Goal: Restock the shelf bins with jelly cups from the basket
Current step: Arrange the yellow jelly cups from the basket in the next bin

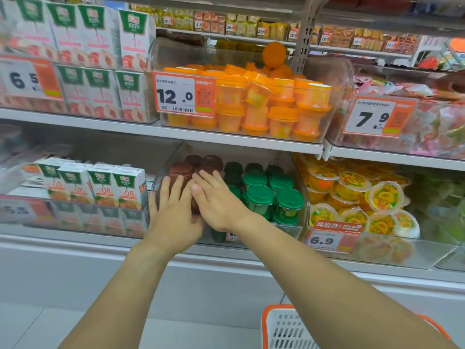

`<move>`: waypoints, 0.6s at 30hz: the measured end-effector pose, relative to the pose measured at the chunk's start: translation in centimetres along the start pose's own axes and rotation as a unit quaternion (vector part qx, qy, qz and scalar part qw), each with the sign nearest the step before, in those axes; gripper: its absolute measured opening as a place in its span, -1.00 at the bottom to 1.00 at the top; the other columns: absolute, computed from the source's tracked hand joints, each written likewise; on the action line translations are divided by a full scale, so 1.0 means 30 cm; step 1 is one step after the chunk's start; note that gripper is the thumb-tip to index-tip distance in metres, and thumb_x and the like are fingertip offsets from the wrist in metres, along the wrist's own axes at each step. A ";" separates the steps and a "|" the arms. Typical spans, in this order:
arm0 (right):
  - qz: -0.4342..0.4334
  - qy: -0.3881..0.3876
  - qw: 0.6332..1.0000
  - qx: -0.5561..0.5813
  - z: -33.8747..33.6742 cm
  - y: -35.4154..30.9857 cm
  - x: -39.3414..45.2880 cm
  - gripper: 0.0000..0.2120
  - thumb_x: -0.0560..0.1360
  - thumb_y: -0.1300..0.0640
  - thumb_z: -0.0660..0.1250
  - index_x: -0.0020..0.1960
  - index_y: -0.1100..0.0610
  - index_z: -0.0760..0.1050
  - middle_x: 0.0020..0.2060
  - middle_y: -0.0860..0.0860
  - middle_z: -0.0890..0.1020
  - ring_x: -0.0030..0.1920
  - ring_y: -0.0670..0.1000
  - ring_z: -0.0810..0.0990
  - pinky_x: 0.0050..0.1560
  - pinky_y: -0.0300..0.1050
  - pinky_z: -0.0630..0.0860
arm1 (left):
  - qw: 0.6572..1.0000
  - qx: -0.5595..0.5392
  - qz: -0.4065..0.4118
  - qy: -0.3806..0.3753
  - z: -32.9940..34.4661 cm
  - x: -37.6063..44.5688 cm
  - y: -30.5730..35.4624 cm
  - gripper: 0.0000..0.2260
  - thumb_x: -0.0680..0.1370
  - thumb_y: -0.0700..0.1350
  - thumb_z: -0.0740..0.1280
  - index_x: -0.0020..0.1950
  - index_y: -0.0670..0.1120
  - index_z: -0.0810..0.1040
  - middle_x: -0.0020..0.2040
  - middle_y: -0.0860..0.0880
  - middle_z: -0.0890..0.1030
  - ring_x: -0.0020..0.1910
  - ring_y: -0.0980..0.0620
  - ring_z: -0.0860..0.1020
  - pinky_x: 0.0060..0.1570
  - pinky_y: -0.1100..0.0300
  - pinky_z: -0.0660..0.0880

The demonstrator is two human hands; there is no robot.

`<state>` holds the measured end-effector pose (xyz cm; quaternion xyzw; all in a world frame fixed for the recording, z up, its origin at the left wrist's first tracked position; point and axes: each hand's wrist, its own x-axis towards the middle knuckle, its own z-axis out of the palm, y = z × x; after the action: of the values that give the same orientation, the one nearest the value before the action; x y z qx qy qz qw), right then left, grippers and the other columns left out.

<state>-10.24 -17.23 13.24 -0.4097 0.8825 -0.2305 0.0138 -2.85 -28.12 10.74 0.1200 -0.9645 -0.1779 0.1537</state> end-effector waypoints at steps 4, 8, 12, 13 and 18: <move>0.012 0.005 1.000 0.001 -0.048 -0.009 -0.027 -0.46 0.71 -0.09 -0.12 0.62 0.12 0.02 0.61 -0.01 0.00 0.60 -0.04 -0.16 0.56 -0.11 -0.29 | 0.999 -0.037 0.015 0.032 -0.007 0.002 -0.010 -0.31 0.53 0.10 0.29 0.60 0.07 0.07 0.64 0.04 -0.02 0.60 -0.02 -0.23 0.52 -0.18 -0.24; 0.007 0.122 0.989 0.087 -0.101 -0.016 -0.157 -0.52 0.70 -0.08 0.04 0.57 0.05 0.22 0.55 -0.06 0.27 0.56 -0.08 0.13 0.53 -0.18 0.06 | 0.983 -0.128 0.041 0.127 -0.040 -0.026 0.047 -0.47 0.50 -0.01 0.35 0.47 -0.03 0.38 0.50 -0.02 0.36 0.56 -0.08 0.12 0.53 -0.13 0.04; 0.047 0.197 0.965 0.168 -0.195 0.014 -0.341 -0.67 0.60 0.11 0.29 0.36 0.04 0.46 0.25 -0.09 0.56 0.23 -0.15 0.51 0.26 -0.23 0.47 | 0.954 -0.291 0.025 0.066 -0.069 -0.092 0.230 -0.86 0.56 -0.17 0.34 0.09 -0.01 0.61 0.00 0.12 0.63 0.04 0.14 0.56 0.08 0.25 0.48; 0.069 0.202 0.957 0.194 -0.226 0.028 -0.385 -0.70 0.58 0.15 0.32 0.30 0.04 0.49 0.17 -0.08 0.60 0.14 -0.14 0.57 0.16 -0.23 0.52 | 0.951 -0.307 0.020 0.030 -0.065 -0.104 0.272 -0.89 0.57 -0.17 0.34 0.01 0.02 0.62 -0.06 0.16 0.63 -0.03 0.19 0.57 -0.03 0.33 0.47; 0.201 0.194 0.888 0.366 -0.366 0.122 -0.608 -0.90 0.56 0.28 0.36 0.03 0.13 0.59 -0.09 0.11 0.70 -0.16 0.05 0.71 -0.12 -0.07 0.63 | 0.910 -0.394 -0.021 -0.130 -0.053 -0.182 0.474 -0.87 0.60 -0.17 0.32 -0.08 -0.01 0.64 -0.12 0.01 0.69 -0.20 0.07 0.65 -0.16 0.22 0.56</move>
<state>-3.08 2.47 18.53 -0.1365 0.7842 -0.6041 0.0377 0.21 -14.14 16.16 0.0458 -0.8245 -0.5610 0.0580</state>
